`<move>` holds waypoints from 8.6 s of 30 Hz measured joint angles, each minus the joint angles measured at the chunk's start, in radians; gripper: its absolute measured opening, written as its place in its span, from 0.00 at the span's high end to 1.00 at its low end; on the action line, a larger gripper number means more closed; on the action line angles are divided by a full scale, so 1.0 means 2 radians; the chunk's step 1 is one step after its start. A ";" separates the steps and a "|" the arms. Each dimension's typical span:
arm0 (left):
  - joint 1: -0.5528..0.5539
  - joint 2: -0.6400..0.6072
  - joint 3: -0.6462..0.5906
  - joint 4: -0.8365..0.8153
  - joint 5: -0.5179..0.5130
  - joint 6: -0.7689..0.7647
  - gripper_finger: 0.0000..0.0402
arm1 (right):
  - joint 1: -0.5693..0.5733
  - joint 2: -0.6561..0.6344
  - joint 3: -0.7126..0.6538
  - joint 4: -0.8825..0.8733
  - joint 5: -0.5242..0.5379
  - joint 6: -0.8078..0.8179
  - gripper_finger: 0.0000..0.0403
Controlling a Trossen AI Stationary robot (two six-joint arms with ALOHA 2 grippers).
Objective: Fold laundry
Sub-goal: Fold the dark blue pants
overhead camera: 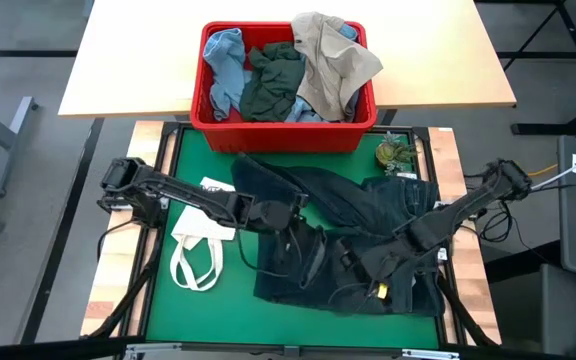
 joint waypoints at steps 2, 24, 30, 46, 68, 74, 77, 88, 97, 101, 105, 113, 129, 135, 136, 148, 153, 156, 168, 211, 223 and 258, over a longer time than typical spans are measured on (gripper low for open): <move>0.006 0.016 0.000 0.044 0.000 0.022 1.00 | 0.000 -0.018 0.000 -0.017 0.015 0.000 0.52; 0.033 0.200 0.000 0.375 0.001 0.034 0.84 | -0.001 -0.064 0.000 -0.198 0.185 0.000 0.51; 0.040 0.195 0.002 0.376 -0.004 -0.028 0.70 | -0.001 -0.064 0.000 -0.199 0.174 0.000 0.51; 0.025 0.087 0.074 0.021 -0.002 -0.112 0.59 | 0.000 -0.059 0.000 -0.216 0.116 -0.027 0.51; -0.163 0.081 0.073 -0.262 -0.025 -0.390 0.59 | 0.000 -0.014 0.000 -0.253 0.120 -0.027 0.51; -0.201 0.122 0.072 -0.249 -0.068 -0.426 0.59 | 0.000 -0.014 0.000 -0.253 0.120 -0.026 0.51; -0.213 0.143 0.072 -0.251 -0.100 -0.427 0.59 | 0.000 -0.015 0.000 -0.253 0.120 -0.026 0.51; -0.217 0.170 0.072 -0.253 -0.145 -0.461 0.60 | 0.000 -0.015 0.000 -0.255 0.119 -0.026 0.52; -0.218 0.185 0.072 -0.262 -0.145 -0.465 0.66 | 0.000 -0.015 0.000 -0.255 0.119 -0.026 0.52; -0.218 0.176 0.072 -0.266 -0.156 -0.497 0.84 | 0.000 -0.014 0.000 -0.255 0.119 -0.026 0.52; -0.219 0.163 0.072 -0.274 -0.158 -0.530 0.97 | 0.000 -0.014 0.000 -0.255 0.119 -0.026 0.52; -0.236 0.146 0.072 -0.293 -0.177 -0.577 0.99 | 0.000 -0.014 0.000 -0.277 0.119 -0.026 0.52; -0.290 0.118 0.073 -0.400 -0.253 -0.729 1.00 | 0.000 -0.012 0.000 -0.304 0.101 0.009 0.52; -0.308 0.119 0.073 -0.438 -0.202 -0.777 1.00 | 0.000 -0.011 -0.023 -0.280 0.085 0.019 0.52; -0.311 0.119 0.073 -0.444 -0.199 -0.783 1.00 | 0.000 -0.010 -0.029 -0.278 0.083 0.019 0.52; -0.317 0.119 0.072 -0.459 -0.117 -0.792 0.89 | 0.000 -0.011 -0.110 -0.177 0.076 0.053 0.52; -0.310 0.119 0.072 -0.453 -0.116 -0.805 0.79 | 0.000 -0.011 -0.138 -0.132 0.050 0.055 0.52; -0.304 0.119 0.072 -0.439 -0.130 -0.805 0.72 | 0.000 -0.011 -0.139 -0.133 0.033 0.054 0.52; -0.283 0.137 0.072 -0.333 -0.166 -0.701 0.53 | 0.000 -0.011 -0.139 -0.127 0.024 0.055 0.52; -0.321 0.170 0.184 -0.488 -0.098 -0.683 1.00 | 0.000 -0.011 -0.139 -0.098 0.024 0.077 0.52; -0.311 0.170 0.185 -0.484 -0.100 -0.683 1.00 | 0.060 0.033 -0.139 0.016 0.012 0.176 0.52; -0.310 0.170 0.185 -0.474 -0.101 -0.684 0.99 | 0.104 0.152 -0.139 0.173 0.104 0.290 0.52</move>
